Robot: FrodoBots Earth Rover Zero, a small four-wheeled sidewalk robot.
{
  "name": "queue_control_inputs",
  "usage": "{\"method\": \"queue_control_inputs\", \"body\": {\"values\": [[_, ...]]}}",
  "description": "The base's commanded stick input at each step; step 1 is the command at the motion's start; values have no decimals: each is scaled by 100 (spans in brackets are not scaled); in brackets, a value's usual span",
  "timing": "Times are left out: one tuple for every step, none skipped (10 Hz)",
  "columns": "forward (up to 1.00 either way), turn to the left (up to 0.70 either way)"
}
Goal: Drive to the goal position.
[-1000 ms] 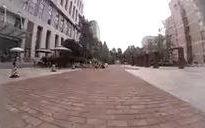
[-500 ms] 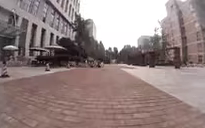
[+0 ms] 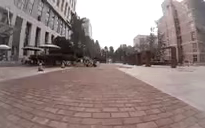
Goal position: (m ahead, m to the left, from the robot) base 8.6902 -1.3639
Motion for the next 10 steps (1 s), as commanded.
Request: {"method": "queue_control_inputs", "body": {"values": [[59, 0], [59, 0], [59, 0], [59, 0], [58, 0], [58, 0], [58, 0], [58, 0], [58, 0], [58, 0]]}}
